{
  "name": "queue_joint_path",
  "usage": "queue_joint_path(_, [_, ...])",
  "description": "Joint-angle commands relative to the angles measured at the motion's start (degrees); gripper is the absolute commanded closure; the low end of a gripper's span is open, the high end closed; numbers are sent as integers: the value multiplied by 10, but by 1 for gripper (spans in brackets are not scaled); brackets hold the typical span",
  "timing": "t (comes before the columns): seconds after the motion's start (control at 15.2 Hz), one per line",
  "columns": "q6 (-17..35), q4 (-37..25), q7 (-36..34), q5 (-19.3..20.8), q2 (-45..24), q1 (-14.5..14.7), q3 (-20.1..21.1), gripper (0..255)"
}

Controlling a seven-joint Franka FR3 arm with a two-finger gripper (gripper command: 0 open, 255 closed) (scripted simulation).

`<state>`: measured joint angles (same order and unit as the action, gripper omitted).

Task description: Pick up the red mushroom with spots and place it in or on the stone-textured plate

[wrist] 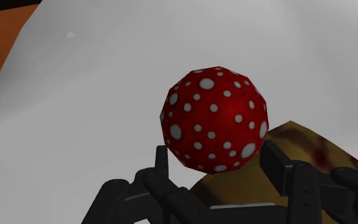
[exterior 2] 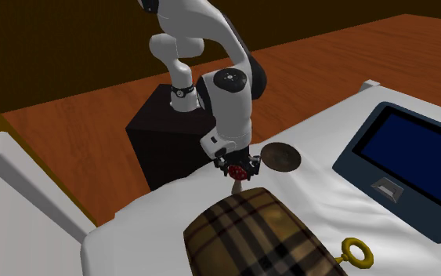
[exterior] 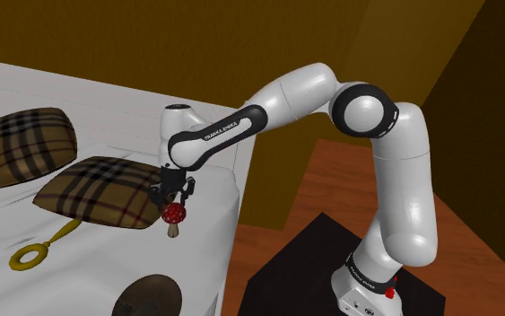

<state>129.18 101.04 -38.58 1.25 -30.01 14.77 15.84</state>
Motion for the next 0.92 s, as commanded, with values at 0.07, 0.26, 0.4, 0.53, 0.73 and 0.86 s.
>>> queue_joint_path(0.07, [-14,-2,0,-3,12,-2,2,255])
queue_joint_path(0.26, [-32,-7,1,-6,24,-3,4,255])
queue_joint_path(0.4, [-44,-11,1,-8,32,-4,5,255])
queue_joint_path(0.53, [-56,-16,1,-10,40,-5,6,255])
queue_joint_path(0.73, [-75,-24,1,-12,51,-6,8,255])
queue_joint_path(0.86, [-88,-30,1,-14,58,-7,9,255])
